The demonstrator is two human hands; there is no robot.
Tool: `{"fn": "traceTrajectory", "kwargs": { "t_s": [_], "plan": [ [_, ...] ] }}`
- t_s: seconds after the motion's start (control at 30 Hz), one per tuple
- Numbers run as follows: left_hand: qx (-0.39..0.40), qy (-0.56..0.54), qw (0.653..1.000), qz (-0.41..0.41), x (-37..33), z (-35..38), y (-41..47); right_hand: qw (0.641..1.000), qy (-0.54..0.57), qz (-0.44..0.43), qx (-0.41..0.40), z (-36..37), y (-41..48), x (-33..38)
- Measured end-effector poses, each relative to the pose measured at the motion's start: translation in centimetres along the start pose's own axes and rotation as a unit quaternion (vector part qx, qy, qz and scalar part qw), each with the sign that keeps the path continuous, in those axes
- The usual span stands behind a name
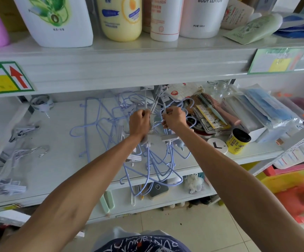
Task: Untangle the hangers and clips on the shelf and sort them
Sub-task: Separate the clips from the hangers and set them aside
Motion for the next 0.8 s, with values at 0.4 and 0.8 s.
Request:
{"fn": "traceTrajectory", "kwargs": {
  "t_s": [0.4,0.8],
  "plan": [
    [0.003,-0.02,1.0,-0.005,-0.6,-0.4,1.2,0.995,-0.081,-0.058,-0.023,-0.6,-0.2,0.3],
    [0.099,-0.005,0.994,0.034,0.1,-0.9,-0.3,0.988,-0.142,-0.057,-0.01,-0.2,1.5,-0.2]
  ]
}}
Point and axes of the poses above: each hand's wrist, its own y-axis towards the middle knuckle, its own z-axis out of the palm, x = y × z, the point moved 2 cm from there along y, towards the middle knuckle, and after that the axes turned 9 degrees about y, right-handed, at the moved point
